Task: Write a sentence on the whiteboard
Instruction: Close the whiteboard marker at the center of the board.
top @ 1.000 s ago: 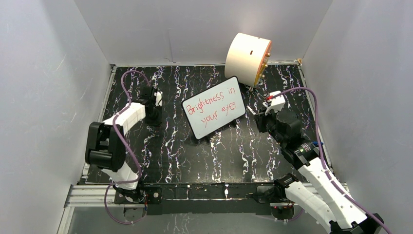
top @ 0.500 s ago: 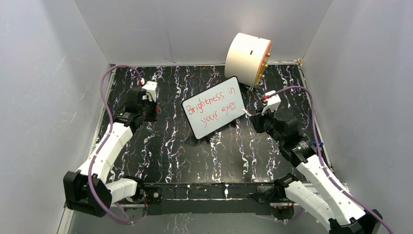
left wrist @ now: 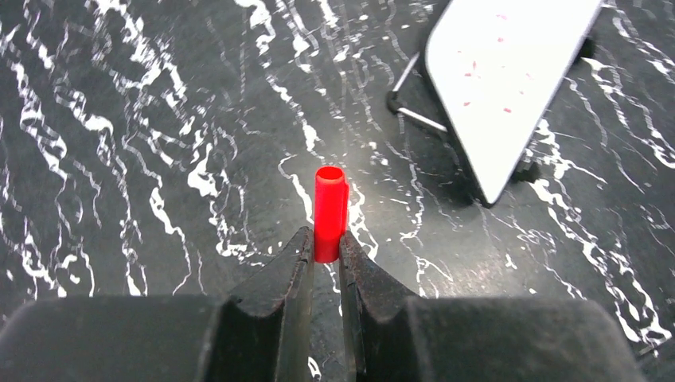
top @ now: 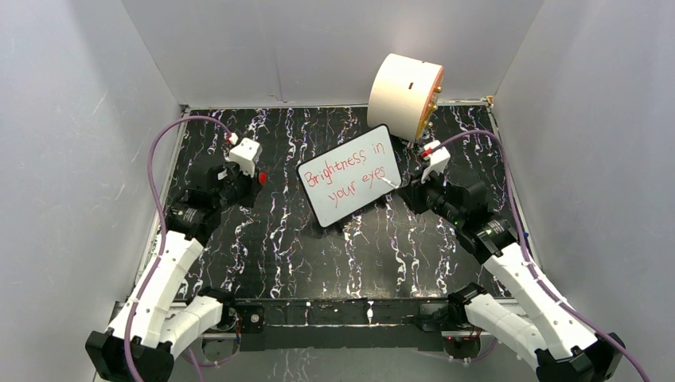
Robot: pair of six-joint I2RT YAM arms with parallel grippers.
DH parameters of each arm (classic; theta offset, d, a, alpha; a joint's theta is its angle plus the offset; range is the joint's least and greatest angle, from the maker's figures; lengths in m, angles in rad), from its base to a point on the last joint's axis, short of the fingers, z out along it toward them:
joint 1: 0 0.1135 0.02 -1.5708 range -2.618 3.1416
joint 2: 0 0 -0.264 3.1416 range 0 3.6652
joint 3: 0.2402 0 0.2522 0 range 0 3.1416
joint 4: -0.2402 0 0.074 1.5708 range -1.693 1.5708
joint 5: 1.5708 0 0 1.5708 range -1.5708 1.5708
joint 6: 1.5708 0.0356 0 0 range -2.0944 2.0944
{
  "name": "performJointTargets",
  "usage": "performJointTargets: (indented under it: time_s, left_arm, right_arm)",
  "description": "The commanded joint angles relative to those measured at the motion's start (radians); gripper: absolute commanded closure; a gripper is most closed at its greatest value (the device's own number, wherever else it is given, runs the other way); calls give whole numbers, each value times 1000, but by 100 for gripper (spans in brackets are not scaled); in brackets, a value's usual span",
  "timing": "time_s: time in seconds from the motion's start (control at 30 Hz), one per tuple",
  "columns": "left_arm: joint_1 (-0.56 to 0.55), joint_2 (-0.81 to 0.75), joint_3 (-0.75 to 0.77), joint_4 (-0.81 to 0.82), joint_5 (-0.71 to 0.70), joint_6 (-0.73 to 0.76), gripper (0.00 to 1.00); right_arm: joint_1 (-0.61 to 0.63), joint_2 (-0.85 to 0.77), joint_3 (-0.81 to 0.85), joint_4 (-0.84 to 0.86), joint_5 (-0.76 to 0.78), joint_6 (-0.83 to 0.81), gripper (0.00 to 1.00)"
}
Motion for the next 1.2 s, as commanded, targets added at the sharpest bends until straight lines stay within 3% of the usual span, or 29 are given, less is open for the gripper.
performJointTargets:
  time_s: [0.0,0.23,0.63,1.17]
  left_arm:
    - [-46,-78,-11,9,132,92,100]
    - [-131,-116,-7,-19,243,229,100]
    - [-286,-19,59,-66,298,441,100]
    - [-495,126,131,-54,181,507,100]
  right_arm:
    - [-5,15,95,3,-94,-20,100]
    - [-5,19,131,-3,-216,-31,100]
    - [-5,80,209,-52,-420,-27,100]
    - [-4,166,228,5,-584,-9,100]
